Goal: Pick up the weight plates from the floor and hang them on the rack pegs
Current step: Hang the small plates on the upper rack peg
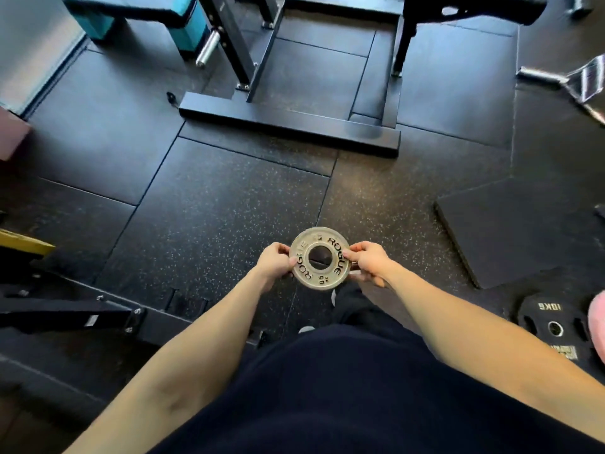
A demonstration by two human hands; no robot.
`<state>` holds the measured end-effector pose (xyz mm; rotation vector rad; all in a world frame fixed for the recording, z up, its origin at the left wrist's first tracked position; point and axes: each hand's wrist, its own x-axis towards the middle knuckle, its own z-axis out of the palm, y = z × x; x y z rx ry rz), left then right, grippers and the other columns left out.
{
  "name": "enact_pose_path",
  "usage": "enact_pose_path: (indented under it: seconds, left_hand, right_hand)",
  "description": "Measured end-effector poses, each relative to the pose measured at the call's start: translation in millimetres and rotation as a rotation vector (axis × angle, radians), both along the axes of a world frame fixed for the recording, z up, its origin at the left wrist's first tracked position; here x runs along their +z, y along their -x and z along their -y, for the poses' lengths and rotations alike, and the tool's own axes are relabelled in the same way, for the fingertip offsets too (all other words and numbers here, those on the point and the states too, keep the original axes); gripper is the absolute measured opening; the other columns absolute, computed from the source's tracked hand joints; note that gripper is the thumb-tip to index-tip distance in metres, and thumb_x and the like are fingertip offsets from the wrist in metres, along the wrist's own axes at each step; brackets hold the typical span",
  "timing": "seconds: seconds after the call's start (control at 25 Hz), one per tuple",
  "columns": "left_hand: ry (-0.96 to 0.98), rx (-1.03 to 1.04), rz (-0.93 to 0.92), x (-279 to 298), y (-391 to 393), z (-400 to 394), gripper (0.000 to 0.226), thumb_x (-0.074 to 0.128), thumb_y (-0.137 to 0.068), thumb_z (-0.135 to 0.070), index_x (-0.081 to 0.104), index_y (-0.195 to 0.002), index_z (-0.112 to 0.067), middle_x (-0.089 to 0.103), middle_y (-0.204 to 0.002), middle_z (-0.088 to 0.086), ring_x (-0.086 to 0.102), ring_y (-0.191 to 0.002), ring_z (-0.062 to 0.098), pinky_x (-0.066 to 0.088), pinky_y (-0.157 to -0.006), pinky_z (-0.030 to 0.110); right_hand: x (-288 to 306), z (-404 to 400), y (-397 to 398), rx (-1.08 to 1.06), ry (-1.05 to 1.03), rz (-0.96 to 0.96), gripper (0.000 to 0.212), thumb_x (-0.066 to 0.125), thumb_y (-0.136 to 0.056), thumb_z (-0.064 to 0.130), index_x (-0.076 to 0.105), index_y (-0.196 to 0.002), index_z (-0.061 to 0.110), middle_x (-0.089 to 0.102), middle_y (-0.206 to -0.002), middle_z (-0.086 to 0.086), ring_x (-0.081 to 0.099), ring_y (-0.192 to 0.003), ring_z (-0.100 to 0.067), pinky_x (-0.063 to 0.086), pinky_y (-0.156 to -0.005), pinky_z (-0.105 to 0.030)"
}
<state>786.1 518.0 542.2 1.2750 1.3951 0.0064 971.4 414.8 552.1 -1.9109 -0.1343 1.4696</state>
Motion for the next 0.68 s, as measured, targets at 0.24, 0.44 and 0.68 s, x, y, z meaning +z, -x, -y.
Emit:
enact_pose_path:
  seconds: [0.24,0.44,0.68]
  left_hand:
    - [0.009,0.239,-0.029,-5,-48,-116,0.018,0.063,-0.090,-0.002,0.050,-0.087,-0.014,0.057,-0.072,0.005,0.052,-0.054,0.015,0.050,-0.051,0.029]
    - [0.033,0.521,-0.013,7,-59,-197,0.022,0.064,-0.090,-0.005,0.048,-0.083,-0.018,0.059,-0.078,0.005,0.057,-0.060,0.013,0.051,-0.043,0.022]
    - [0.027,0.723,-0.021,-2,-21,-320,0.017,0.064,-0.089,-0.003,0.052,-0.099,-0.010,0.060,-0.086,0.013,0.057,-0.061,0.017,0.054,-0.057,0.031]
  right_hand:
    - [-11,-164,-71,0.279,0.008,-0.029,0.014,0.064,-0.089,0.012,0.052,-0.083,0.014,0.061,-0.079,-0.011,0.058,-0.063,-0.021,0.056,-0.064,-0.043]
    - [1,-309,-89,0.619,-0.025,0.037,0.018,0.064,-0.089,0.012,0.050,-0.077,0.012,0.052,-0.064,-0.008,0.045,-0.036,-0.009,0.030,-0.028,-0.013]
    - [-7,-467,-44,0.798,-0.003,0.006,0.017,0.062,-0.090,0.014,0.050,-0.080,0.016,0.056,-0.072,-0.006,0.052,-0.055,-0.013,0.044,-0.052,-0.026]
